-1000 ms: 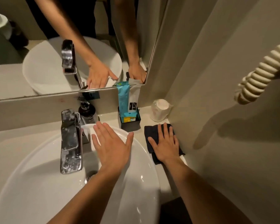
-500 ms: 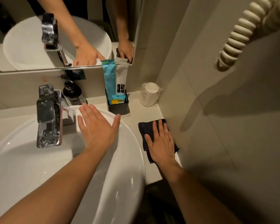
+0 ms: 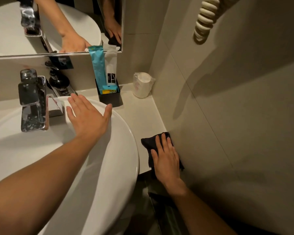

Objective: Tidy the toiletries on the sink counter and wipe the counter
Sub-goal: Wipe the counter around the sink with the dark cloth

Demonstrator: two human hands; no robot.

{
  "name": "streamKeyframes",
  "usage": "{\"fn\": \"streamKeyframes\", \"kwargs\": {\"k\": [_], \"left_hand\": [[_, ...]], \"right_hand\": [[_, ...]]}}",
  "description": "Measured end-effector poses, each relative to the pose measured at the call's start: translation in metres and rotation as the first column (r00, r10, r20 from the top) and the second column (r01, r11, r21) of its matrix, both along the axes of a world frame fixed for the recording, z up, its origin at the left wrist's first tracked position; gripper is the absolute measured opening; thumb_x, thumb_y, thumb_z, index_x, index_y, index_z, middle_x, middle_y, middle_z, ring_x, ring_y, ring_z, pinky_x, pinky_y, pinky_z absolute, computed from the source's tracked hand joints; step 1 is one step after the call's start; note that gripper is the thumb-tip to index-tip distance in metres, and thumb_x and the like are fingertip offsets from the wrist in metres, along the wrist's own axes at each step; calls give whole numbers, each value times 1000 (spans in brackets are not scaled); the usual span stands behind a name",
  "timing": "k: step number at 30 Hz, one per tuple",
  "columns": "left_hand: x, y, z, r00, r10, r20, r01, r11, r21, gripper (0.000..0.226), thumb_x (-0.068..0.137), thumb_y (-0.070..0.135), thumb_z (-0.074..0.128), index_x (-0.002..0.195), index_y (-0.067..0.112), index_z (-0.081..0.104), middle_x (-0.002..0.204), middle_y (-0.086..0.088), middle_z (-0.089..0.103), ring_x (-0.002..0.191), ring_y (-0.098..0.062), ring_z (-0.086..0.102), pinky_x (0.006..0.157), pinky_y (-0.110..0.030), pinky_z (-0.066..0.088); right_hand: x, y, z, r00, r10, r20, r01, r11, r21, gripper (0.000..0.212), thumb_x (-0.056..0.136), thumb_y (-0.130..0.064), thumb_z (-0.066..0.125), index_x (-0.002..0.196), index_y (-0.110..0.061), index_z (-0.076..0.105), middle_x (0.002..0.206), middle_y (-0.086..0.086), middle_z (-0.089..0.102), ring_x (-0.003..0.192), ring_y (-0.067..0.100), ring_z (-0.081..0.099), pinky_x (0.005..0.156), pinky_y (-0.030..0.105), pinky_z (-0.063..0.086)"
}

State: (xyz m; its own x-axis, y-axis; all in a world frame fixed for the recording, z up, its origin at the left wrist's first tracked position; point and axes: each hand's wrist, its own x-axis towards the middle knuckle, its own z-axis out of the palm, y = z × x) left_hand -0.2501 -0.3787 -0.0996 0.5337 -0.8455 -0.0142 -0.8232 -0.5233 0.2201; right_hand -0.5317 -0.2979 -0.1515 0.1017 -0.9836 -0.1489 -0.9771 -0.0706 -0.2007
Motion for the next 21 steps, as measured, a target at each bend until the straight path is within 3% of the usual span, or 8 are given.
{"fn": "streamKeyframes", "kwargs": {"k": [4, 8, 9, 11, 13, 15, 17, 21], "left_hand": [[-2, 3, 1, 1000, -6, -5, 6, 1000, 22, 110, 92, 81, 14, 159, -5, 5, 169, -26, 4, 157, -37, 1, 126, -53, 6], [-3, 3, 4, 999, -21, -25, 22, 999, 48, 111, 92, 81, 13, 159, -6, 2, 169, -27, 2, 157, -38, -1, 126, -53, 5], [-3, 3, 5, 999, -23, -27, 24, 998, 57, 111, 92, 81, 13, 159, -6, 1, 169, -27, 2, 157, -38, -1, 126, -53, 4], [-4, 5, 6, 999, -26, -34, 28, 997, 71, 111, 92, 81, 13, 158, -7, 1, 169, -27, 1, 157, -38, -2, 127, -53, 4], [-4, 8, 7, 999, -22, -42, 25, 997, 73, 111, 92, 81, 13, 159, -7, 1, 169, -27, 1, 157, -38, -2, 127, -53, 4], [-7, 10, 8, 999, -24, -47, 28, 995, 91, 111, 91, 82, 12, 159, -6, 0, 169, -27, 0, 157, -37, -3, 127, -53, 4], [-8, 9, 9, 999, -22, -48, 27, 995, 98, 111, 91, 82, 11, 159, -5, -1, 169, -26, -1, 157, -37, -4, 127, -53, 4], [-7, 1, 14, 999, -24, -47, 29, 994, 109, 111, 91, 82, 10, 159, -4, -2, 170, -25, -4, 157, -37, -6, 127, -52, 4]], "right_hand": [[-16, 34, 8, 998, -23, 63, 24, 1000, -13, 53, 108, -38, 34, 159, -27, 28, 168, -9, 18, 156, 12, 11, 124, 38, 23], [-25, 65, 29, 896, -222, 386, 192, 975, 114, 45, 107, -33, 45, 149, -18, 51, 153, -4, 49, 144, 11, 42, 114, 21, 31], [-27, 70, 38, 781, -385, 492, 290, 921, 260, 47, 105, -38, 45, 144, -15, 56, 141, -1, 63, 130, 10, 58, 106, 16, 42], [-32, 75, 56, 366, -743, 560, 358, 668, 653, 51, 102, -48, 46, 130, -10, 66, 106, 2, 78, 95, 11, 75, 77, 18, 58], [-33, 75, 69, -39, -878, 477, 168, 465, 869, 52, 104, -50, 45, 128, -10, 66, 114, 16, 76, 104, 31, 74, 90, 44, 60], [-27, 67, 81, -222, -856, 466, 66, 464, 883, 53, 105, -48, 42, 136, -9, 61, 133, 24, 66, 123, 43, 63, 109, 57, 45], [-16, 44, 94, -180, -785, 592, 78, 589, 804, 50, 103, -45, 43, 136, -12, 62, 131, 22, 67, 122, 40, 64, 104, 53, 49], [18, -32, 118, 286, -569, 771, 153, 822, 549, 38, 101, -53, 45, 111, -28, 72, 102, 5, 79, 100, 30, 73, 85, 46, 63]]}}
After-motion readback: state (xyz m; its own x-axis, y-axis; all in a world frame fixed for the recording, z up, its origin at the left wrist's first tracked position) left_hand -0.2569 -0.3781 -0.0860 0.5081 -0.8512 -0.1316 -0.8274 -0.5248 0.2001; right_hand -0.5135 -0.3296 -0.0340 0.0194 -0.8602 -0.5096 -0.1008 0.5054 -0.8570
